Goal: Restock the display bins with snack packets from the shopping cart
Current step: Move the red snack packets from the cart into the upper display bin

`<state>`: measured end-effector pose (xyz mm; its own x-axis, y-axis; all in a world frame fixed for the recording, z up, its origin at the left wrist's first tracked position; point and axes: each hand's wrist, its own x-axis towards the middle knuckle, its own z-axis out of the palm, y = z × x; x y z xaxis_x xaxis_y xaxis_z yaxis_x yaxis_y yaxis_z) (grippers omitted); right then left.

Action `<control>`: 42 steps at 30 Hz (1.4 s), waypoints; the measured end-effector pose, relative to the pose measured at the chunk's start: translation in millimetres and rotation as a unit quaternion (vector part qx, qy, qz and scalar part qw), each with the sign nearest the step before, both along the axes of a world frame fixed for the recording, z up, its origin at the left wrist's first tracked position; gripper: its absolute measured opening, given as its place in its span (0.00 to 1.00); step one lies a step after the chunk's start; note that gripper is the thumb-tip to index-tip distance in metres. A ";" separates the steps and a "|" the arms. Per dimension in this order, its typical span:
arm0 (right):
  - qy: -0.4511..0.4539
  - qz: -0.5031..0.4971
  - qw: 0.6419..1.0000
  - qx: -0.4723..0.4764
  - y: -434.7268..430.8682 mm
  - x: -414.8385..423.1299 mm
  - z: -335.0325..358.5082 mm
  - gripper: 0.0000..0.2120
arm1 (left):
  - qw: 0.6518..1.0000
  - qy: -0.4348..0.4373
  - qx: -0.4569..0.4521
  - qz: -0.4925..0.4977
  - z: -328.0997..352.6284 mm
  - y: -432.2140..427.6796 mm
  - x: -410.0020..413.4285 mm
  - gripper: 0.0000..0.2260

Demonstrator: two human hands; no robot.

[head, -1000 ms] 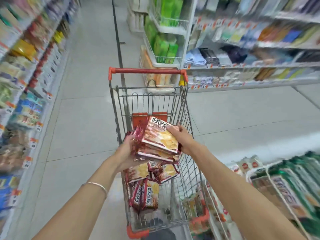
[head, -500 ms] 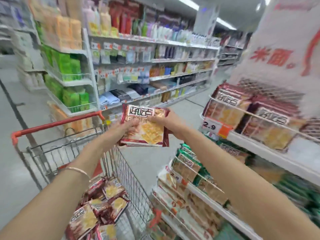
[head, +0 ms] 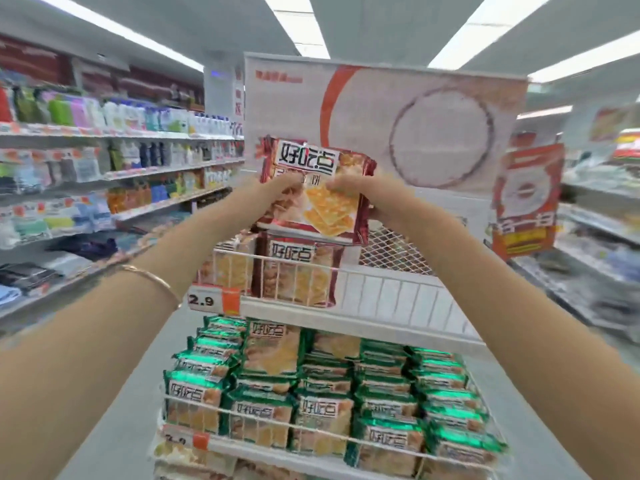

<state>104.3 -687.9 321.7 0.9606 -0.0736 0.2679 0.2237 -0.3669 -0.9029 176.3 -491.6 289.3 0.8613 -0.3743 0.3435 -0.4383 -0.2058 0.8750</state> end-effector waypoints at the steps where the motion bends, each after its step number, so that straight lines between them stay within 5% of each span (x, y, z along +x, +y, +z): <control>1: 0.002 -0.011 1.000 0.003 -26.2 2.2 -0.6 0.09 | 1.000 0.001 0.012 -0.016 -0.5 -24.4 6.8 0.18; 4: 0.021 -0.013 1.000 0.005 -99.6 12.3 -6.1 0.12 | 0.997 0.014 0.030 -0.070 -4.9 -91.1 23.6 0.21; 7: 0.070 -0.012 0.997 0.009 -162.6 26.4 -17.5 0.16 | 0.991 0.040 0.051 -0.116 -15.0 -146.3 44.1 0.09; 9: 0.090 -0.007 0.996 -0.014 -194.0 38.1 -27.2 0.22 | 0.987 0.013 0.110 -0.113 -20.8 -172.1 56.4 0.09; 11: 0.097 -0.001 0.994 -0.039 -215.7 53.7 -41.9 0.18 | 0.980 -0.016 0.177 -0.095 -25.6 -187.9 69.7 0.12; 13: 0.106 0.016 0.993 -0.056 -224.9 71.7 -62.3 0.14 | 0.968 -0.038 0.244 -0.037 -30.5 -198.0 79.2 0.30; 16: 0.122 0.026 0.990 -0.071 -228.3 100.0 -100.8 0.41 | 0.939 -0.078 0.335 0.010 -40.9 -205.4 91.0 0.60; 18: 0.132 0.032 0.985 -0.106 -226.1 110.2 -122.9 0.52 | 0.876 -0.137 0.461 0.025 -49.1 -208.4 97.4 0.60; 21: 0.128 0.043 0.985 -0.106 -227.6 117.2 -144.2 0.66 | 0.720 -0.251 0.643 0.071 -62.3 -212.2 104.2 0.56; 22: 0.129 0.032 0.987 -0.089 -229.5 117.6 -147.0 0.65 | 0.706 -0.261 0.654 0.072 -64.5 -211.6 106.5 0.57; 26: 0.094 0.054 0.985 -0.132 -225.3 124.2 -166.5 0.52 | 0.721 -0.228 0.651 0.071 -63.6 -206.4 108.5 0.55; 34: 0.009 0.038 0.972 -0.231 -220.5 131.7 -161.7 0.60 | 0.699 -0.240 0.665 0.109 -68.3 -208.2 111.9 0.56; 36: -0.103 0.028 0.872 -0.478 -238.7 120.9 -155.0 0.56 | 0.701 -0.242 0.663 0.107 -70.5 -208.9 112.7 0.58; 39: -0.351 0.081 0.602 -0.713 -267.3 134.1 -151.2 0.43 | 0.694 -0.250 0.666 0.111 -73.8 -209.9 115.0 0.60; 40: -0.367 0.102 0.540 -0.751 -273.6 142.4 -151.8 0.39 | 0.688 -0.255 0.670 0.114 -74.1 -210.4 115.0 0.61; 42: -0.374 0.110 0.473 -0.790 -279.3 156.8 -151.3 0.36 | 0.665 -0.267 0.687 0.120 -73.9 -212.6 113.6 0.61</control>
